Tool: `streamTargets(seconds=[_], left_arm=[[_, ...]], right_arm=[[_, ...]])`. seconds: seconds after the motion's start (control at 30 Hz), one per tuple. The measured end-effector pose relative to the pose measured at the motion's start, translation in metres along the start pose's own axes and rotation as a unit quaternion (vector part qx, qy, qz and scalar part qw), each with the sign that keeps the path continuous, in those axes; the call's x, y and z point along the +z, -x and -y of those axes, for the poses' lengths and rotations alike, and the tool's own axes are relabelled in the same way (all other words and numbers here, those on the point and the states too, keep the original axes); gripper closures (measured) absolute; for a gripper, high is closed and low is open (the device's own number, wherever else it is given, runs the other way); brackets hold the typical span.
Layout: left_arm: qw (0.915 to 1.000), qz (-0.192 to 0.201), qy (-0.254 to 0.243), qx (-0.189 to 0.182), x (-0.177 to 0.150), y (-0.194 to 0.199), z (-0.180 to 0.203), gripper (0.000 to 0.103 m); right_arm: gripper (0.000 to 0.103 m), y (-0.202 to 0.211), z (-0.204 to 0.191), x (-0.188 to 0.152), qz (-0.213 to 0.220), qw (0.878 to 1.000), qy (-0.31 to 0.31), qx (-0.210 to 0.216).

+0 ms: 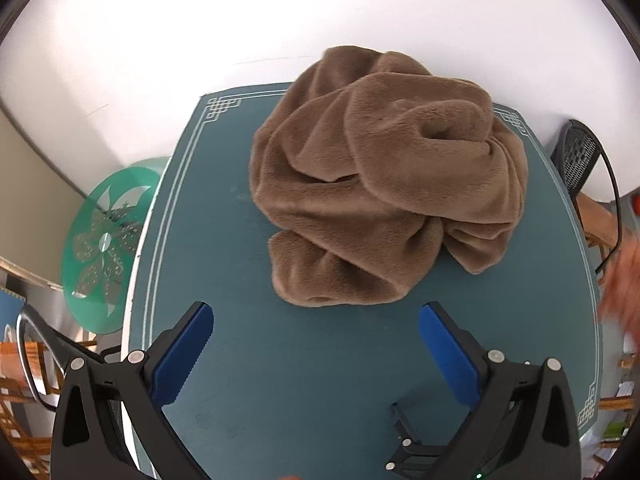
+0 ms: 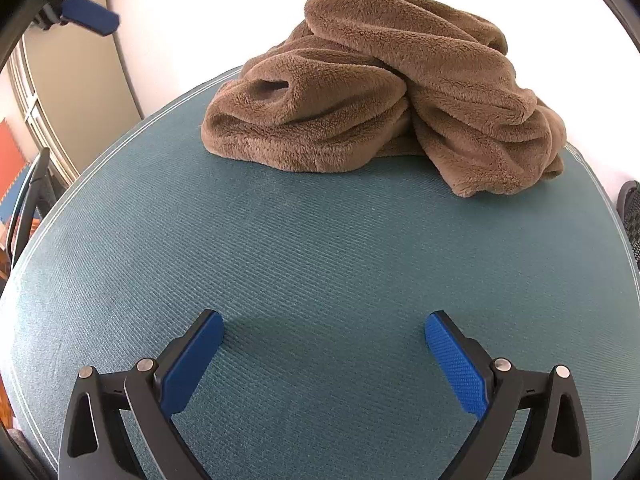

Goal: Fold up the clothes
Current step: 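Move both grippers toward the crumpled brown fleece blanket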

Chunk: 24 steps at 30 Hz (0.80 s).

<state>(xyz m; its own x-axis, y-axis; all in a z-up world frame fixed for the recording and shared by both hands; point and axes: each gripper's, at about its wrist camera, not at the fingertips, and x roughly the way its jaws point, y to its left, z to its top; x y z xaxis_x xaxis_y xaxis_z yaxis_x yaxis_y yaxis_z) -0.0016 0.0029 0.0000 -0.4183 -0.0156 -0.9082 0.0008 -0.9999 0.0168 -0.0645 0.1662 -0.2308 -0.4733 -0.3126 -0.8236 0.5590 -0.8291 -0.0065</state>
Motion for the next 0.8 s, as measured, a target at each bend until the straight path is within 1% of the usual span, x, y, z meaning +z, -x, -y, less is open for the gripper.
streamTargets(seconds=[0.13, 0.27, 0.4, 0.6, 0.8], left_arm=[[1.0, -0.001, -0.008, 0.0, 0.005, -0.002, 0.009, 0.0], [0.9999, -0.001, -0.015, 0.001, 0.009, -0.004, 0.019, 0.0], [0.9997, -0.002, -0.022, 0.001, 0.014, -0.006, 0.028, 0.0], [0.9996, 0.0, -0.029, 0.001, 0.013, -0.005, 0.024, 0.0], [0.9999, -0.005, -0.016, 0.002, 0.014, -0.01, 0.014, 0.0]], right_arm=[[0.001, 0.001, 0.002, -0.001, 0.0, 1.0, -0.001, 0.0], [0.001, 0.002, -0.004, -0.001, -0.002, 1.0, 0.006, -0.008], [0.001, -0.007, -0.002, 0.005, -0.008, 1.0, 0.001, -0.007], [0.001, -0.012, -0.001, 0.008, -0.005, 1.0, 0.002, -0.008], [0.001, -0.016, 0.001, 0.01, -0.004, 1.0, 0.0, -0.008]])
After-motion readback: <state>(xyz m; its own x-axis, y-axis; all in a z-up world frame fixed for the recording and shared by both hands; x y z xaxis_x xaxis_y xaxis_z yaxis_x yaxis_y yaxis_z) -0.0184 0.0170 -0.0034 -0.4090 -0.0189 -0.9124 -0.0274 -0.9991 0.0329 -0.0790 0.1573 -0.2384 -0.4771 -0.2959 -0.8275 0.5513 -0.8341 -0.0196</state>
